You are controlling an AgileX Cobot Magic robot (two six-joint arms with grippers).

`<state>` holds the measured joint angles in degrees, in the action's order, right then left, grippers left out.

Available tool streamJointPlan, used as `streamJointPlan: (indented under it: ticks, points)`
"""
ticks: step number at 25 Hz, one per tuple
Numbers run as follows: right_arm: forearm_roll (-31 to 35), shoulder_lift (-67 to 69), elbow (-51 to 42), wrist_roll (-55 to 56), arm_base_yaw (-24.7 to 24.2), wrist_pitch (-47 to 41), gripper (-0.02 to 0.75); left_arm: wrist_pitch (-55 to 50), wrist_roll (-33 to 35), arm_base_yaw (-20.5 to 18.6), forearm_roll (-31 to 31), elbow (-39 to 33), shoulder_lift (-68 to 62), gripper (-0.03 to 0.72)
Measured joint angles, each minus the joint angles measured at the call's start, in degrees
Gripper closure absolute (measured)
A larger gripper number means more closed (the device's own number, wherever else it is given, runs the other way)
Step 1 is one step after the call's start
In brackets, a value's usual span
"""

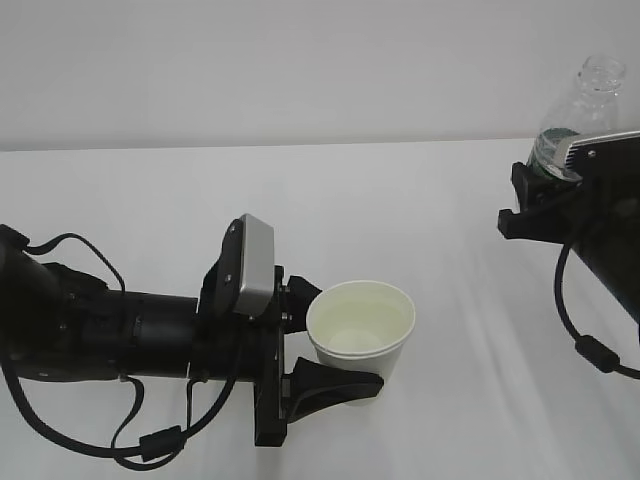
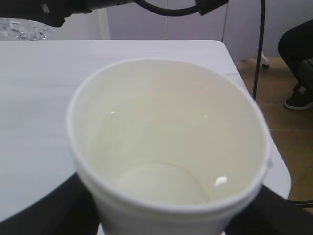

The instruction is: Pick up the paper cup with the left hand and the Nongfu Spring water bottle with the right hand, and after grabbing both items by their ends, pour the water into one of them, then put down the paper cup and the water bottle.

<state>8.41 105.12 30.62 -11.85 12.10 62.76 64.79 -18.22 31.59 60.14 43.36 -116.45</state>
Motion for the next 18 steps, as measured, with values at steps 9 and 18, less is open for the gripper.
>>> streamJointPlan:
  ticks: [9, 18]
  points:
    - [0.1, 5.9, 0.0, 0.1, 0.0, 1.5, 0.318, 0.0, 0.0, 0.0, 0.0, 0.0, 0.0, 0.207]
    - [0.1, 10.2, 2.9, 0.2, 0.0, 1.6, 0.318, 0.0, 0.0, 0.0, 0.0, 0.0, 0.0, 0.207]
